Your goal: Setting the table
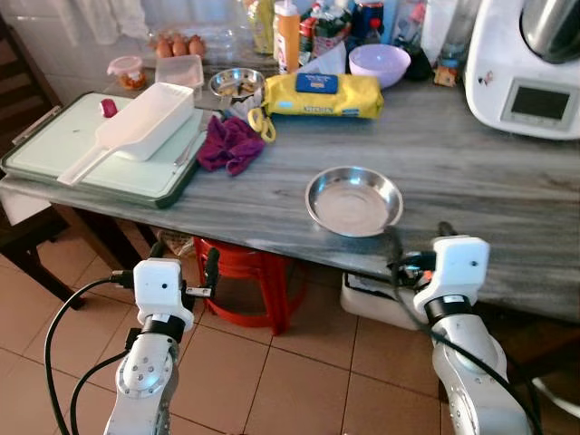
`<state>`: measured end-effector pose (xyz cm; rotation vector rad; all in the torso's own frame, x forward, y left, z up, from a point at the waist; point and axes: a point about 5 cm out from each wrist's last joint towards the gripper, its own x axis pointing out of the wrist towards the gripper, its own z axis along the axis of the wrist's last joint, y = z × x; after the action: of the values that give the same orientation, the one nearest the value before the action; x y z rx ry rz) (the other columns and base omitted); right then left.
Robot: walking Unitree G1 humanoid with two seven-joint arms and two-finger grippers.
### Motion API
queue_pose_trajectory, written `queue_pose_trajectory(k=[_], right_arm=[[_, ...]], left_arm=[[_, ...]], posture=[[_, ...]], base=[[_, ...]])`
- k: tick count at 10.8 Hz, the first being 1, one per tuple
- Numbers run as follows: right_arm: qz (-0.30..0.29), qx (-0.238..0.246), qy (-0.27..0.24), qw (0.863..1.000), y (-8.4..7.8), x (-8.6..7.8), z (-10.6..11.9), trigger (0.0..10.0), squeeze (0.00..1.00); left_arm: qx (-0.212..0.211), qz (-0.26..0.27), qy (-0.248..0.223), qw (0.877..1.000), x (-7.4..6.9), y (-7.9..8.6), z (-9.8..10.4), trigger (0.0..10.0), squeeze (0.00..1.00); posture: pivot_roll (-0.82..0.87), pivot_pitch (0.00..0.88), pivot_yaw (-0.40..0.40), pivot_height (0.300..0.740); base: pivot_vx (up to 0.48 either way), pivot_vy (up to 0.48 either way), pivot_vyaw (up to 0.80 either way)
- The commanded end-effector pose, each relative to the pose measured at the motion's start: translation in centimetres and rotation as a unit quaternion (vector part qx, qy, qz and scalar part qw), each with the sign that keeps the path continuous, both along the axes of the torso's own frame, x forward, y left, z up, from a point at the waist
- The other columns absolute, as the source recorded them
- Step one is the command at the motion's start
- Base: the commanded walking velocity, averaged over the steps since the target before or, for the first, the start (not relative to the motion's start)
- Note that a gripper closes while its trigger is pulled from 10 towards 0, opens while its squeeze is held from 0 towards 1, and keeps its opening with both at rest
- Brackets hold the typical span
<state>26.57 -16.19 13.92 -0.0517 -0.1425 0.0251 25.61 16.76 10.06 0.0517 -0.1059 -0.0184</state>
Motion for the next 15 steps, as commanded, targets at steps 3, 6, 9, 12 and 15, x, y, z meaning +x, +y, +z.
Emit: queue_pose_trajectory(k=[3, 6, 9, 12, 15], right_arm=[[-0.028, 0.03, 0.002, 0.999, -0.6, -0.8, -1.0, 10.0, 0.0], [-0.033, 0.053, 0.04, 0.997, -0.6, -0.2, -1.7, 10.0, 0.0], [-0.04, 0.081, 0.052, 0.995, -0.6, -0.1, -2.2, 10.0, 0.0], [-0.055, 0.078, 0.071, 0.993, -1.0, 0.1, -2.5, 10.0, 0.0], [0.002, 0.074, 0.051, 0.996, 0.1, 0.2, -1.8, 10.0, 0.0]], left_arm=[[0.002, 0.026, 0.017, 1.0, -0.5, 0.9, -0.9, 10.0, 0.0], [0.002, 0.015, 0.027, 1.0, -0.4, 0.5, -1.1, 10.0, 0.0], [0.007, 0.022, 0.041, 0.999, -0.2, 0.7, -1.4, 10.0, 0.0], [0.015, 0.021, 0.053, 0.998, -0.1, 0.6, -1.6, 10.0, 0.0], [0.019, 0.024, 0.06, 0.998, 0.0, 0.7, -1.8, 10.0, 0.0]], posture=[[-0.06, 0.134, 0.038, 0.74], [-0.06, 0.136, 0.039, 0.74], [-0.06, 0.136, 0.042, 0.74], [-0.07, 0.14, 0.042, 0.74], [-0.07, 0.142, 0.042, 0.74]], base=[[0.0, 0.0, 0.0], [0.0, 0.0, -0.47], [0.0, 0.0, -0.76], [0.0, 0.0, 0.0], [0.0, 0.0, 0.0]])
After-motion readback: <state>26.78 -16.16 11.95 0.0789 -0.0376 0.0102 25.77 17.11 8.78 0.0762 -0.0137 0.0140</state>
